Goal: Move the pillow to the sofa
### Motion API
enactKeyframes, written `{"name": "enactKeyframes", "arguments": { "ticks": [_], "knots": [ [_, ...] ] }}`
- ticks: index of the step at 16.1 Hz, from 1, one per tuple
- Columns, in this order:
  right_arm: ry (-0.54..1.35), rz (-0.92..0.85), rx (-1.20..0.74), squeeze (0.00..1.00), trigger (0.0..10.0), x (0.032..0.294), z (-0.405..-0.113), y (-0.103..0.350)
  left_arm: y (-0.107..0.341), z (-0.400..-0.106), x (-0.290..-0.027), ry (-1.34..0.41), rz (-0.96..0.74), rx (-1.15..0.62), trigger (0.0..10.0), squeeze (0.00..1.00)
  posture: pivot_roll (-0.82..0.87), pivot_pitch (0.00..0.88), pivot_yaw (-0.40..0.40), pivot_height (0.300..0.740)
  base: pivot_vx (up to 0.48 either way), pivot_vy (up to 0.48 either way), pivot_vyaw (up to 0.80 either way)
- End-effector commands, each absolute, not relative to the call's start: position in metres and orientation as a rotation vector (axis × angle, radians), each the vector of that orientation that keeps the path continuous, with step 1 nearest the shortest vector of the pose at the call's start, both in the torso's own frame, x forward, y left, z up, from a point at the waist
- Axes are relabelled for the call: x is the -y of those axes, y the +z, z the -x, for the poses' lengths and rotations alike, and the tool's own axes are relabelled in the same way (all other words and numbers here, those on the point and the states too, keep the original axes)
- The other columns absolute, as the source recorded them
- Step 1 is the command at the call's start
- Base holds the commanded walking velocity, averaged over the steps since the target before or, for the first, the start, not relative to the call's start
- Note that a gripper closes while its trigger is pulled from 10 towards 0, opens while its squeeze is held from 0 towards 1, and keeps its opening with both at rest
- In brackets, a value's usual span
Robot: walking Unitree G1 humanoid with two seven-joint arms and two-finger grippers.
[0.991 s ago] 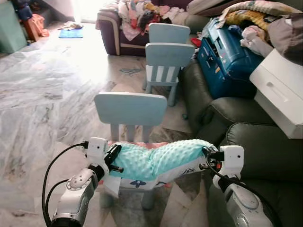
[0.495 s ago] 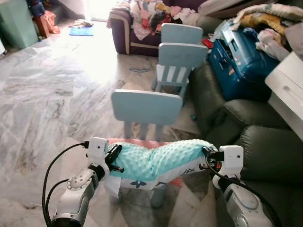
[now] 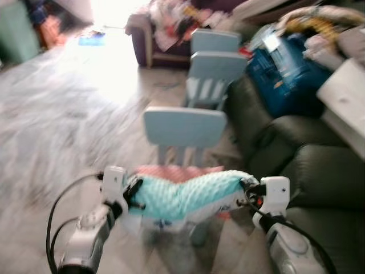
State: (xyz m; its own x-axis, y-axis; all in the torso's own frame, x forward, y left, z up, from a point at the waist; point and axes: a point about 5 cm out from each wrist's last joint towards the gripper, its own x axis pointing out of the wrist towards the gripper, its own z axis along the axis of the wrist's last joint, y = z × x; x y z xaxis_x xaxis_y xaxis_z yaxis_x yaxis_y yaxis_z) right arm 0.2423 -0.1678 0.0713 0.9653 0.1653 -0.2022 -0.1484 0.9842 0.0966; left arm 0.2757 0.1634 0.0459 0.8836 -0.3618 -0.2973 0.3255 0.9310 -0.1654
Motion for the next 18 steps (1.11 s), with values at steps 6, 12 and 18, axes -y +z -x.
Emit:
{"name": "enactKeyframes", "arguments": {
  "ticks": [6, 12, 18],
  "knots": [
    [0.146, -0.074, -0.184, 0.00, 10.0, 0.174, -0.244, 0.078, 0.047, -0.274, -0.154, -0.419, 0.127, -0.315, 10.0, 0.00, -0.15, 0.070, -0.045, 0.740, 0.000, 0.000, 0.00],
    [0.139, -0.076, -0.184, 0.00, 10.0, 0.175, -0.245, 0.078, 0.050, -0.278, -0.151, -0.431, 0.116, -0.301, 10.0, 0.00, -0.15, 0.076, -0.044, 0.740, 0.000, 0.000, -0.09],
    [0.134, -0.073, -0.191, 0.00, 10.0, 0.176, -0.243, 0.077, 0.051, -0.280, -0.146, -0.440, 0.135, -0.292, 10.0, 0.00, -0.16, 0.083, -0.046, 0.740, 0.000, 0.000, -0.80]
  ]
}}
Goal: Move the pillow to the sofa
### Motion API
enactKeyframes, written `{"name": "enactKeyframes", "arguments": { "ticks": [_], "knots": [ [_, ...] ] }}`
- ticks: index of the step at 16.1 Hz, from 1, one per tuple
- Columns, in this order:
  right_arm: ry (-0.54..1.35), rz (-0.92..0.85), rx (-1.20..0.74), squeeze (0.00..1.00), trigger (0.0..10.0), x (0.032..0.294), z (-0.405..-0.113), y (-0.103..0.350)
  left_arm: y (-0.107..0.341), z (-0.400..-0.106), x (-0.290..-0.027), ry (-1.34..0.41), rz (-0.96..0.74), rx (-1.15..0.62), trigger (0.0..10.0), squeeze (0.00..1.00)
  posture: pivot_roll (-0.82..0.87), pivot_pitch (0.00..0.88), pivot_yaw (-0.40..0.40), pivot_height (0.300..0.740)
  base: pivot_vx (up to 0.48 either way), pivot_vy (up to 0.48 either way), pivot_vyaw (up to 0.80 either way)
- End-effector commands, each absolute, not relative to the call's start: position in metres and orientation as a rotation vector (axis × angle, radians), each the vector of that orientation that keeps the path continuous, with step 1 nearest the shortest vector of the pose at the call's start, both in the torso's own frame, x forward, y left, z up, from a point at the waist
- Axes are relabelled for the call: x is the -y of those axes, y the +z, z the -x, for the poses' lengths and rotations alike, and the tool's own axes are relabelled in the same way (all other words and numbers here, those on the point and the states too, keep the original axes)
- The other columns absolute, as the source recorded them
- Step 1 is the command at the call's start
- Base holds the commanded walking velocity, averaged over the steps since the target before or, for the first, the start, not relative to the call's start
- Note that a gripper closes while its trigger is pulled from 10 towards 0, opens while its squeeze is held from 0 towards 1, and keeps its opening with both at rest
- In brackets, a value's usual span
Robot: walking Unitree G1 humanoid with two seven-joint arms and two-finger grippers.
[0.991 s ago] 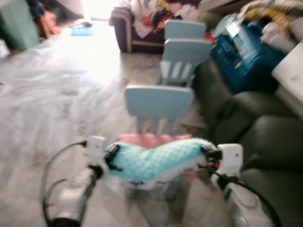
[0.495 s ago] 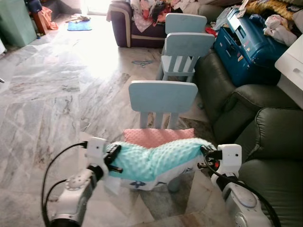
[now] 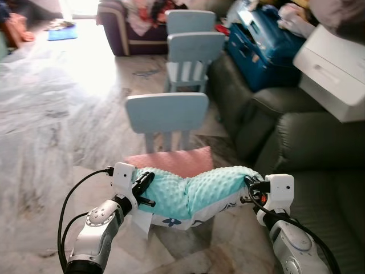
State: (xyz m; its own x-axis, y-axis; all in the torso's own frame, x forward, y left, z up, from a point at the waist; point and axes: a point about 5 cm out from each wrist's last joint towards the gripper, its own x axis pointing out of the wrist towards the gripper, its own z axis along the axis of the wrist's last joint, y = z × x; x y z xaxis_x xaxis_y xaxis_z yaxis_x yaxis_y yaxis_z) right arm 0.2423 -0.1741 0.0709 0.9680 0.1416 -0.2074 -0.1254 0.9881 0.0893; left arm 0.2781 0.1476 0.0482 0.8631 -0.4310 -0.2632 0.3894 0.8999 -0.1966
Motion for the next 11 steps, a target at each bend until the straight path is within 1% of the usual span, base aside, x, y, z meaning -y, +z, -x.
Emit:
{"name": "enactKeyframes", "arguments": {
  "ticks": [1, 3, 9, 11],
  "knots": [
    [0.134, -0.073, -0.192, 0.00, 10.0, 0.1760, -0.2430, 0.0774, 0.0507, -0.2798, -0.1461, -0.439, 0.138, -0.291, 10.0, 0.00, -0.16, 0.084, -0.047, 0.740, 0.000, 0.000, -0.80],
    [0.136, -0.069, -0.193, 0.00, 10.0, 0.1764, -0.2429, 0.0775, 0.0494, -0.2802, -0.1480, -0.420, 0.167, -0.293, 10.0, 0.00, -0.16, 0.084, -0.048, 0.740, 0.000, 0.000, -0.80],
    [0.139, -0.067, -0.196, 0.00, 10.0, 0.1763, -0.2422, 0.0770, 0.0498, -0.2796, -0.1483, -0.423, 0.161, -0.283, 10.0, 0.00, -0.16, 0.086, -0.049, 0.740, 0.000, 0.000, -0.80],
    [0.140, -0.067, -0.198, 0.00, 10.0, 0.1763, -0.2416, 0.0766, 0.0491, -0.2793, -0.1494, -0.408, 0.189, -0.285, 10.0, 0.00, -0.16, 0.087, -0.051, 0.740, 0.000, 0.000, -0.80]
  ]
}}
